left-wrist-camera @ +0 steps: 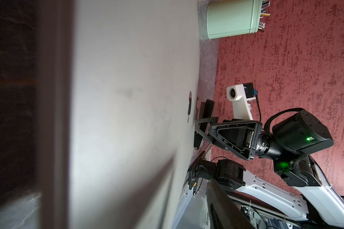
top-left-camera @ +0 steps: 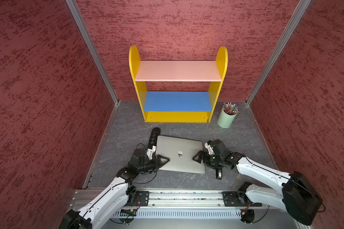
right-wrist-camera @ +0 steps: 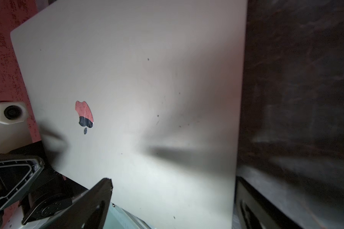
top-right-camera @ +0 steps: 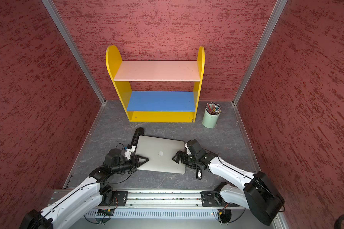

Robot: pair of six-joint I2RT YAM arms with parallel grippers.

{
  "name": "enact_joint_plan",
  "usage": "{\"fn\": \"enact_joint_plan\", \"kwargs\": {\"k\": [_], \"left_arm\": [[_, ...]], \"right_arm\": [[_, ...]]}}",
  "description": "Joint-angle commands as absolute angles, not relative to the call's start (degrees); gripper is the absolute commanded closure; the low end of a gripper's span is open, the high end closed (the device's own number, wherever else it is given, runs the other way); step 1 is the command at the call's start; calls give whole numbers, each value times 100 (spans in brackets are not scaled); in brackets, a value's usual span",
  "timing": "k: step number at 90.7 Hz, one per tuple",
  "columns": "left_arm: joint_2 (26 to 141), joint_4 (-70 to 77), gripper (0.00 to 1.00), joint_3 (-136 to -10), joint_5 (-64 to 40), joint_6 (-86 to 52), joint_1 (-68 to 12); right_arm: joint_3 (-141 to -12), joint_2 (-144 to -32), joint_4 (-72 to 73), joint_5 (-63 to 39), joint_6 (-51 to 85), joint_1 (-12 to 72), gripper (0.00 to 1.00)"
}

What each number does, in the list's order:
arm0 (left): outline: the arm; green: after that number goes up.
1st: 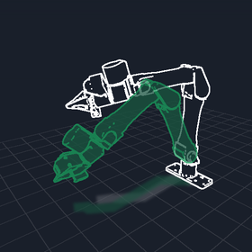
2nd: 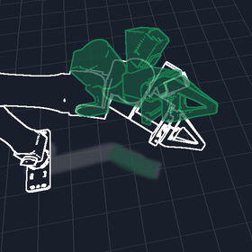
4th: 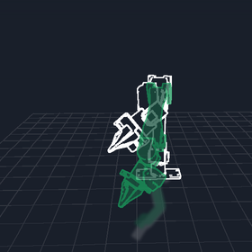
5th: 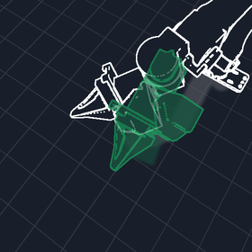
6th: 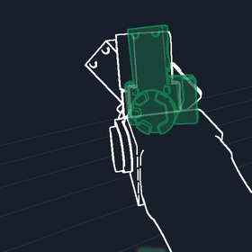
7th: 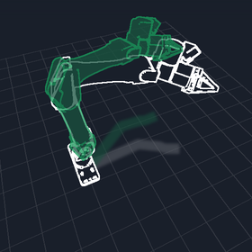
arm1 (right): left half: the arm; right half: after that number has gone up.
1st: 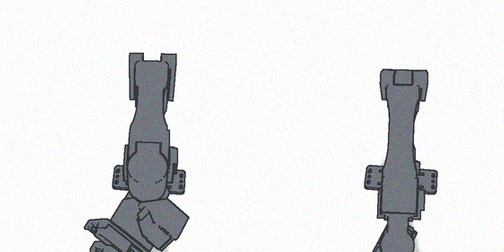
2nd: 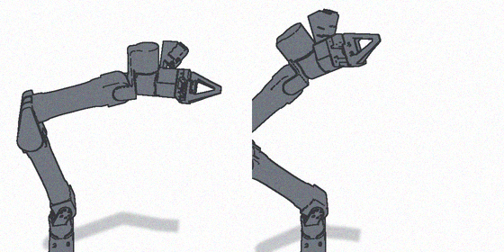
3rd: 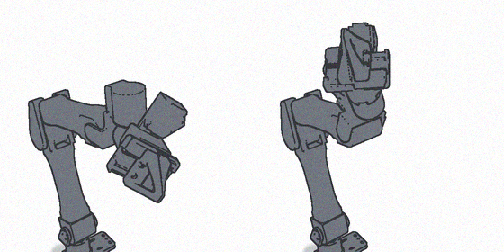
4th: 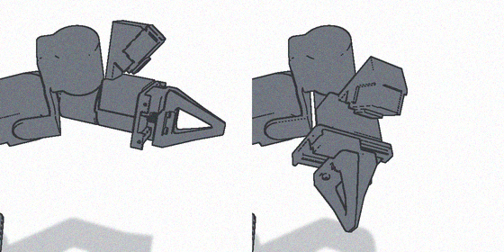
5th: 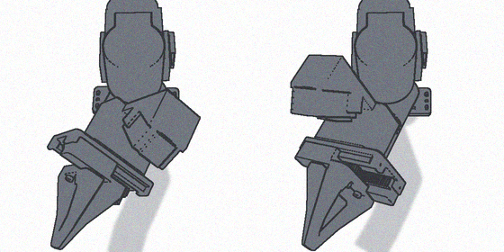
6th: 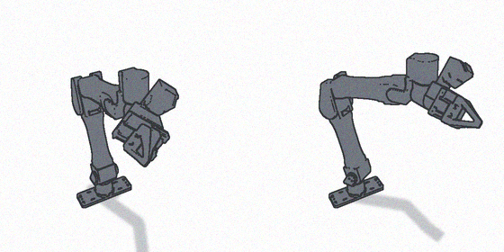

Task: Close the laptop lid and set it aside
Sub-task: Pick up the laptop from the center of the board.

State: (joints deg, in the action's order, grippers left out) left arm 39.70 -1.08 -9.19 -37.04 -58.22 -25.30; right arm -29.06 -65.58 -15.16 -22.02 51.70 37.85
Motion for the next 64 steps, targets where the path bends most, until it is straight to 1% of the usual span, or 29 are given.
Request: {"fn": "enact_joint_plan", "kwargs": {"k": [1, 28, 42, 56, 64], "left_arm": [[3758, 831, 61, -976, -4065, -5926, -2566], [3545, 909, 79, -1128, -4008, -6224, -2553], [3562, 934, 85, -1215, -4012, -6257, -2516], [3568, 949, 100, -1251, -4049, -6326, -2426], [3553, 962, 100, -1277, -4061, -6353, -2354]], "right_arm": [[-3024, -6286, -828, -2716, 5233, 3816, 2], [-2953, -6140, -697, -2742, 5364, 3797, 2], [-2937, -6126, -642, -2727, 5391, 3776, 2], [-2936, -6126, -642, -2703, 5391, 3758, 2], [-2933, -6141, -643, -2683, 5387, 3753, 2]]}}
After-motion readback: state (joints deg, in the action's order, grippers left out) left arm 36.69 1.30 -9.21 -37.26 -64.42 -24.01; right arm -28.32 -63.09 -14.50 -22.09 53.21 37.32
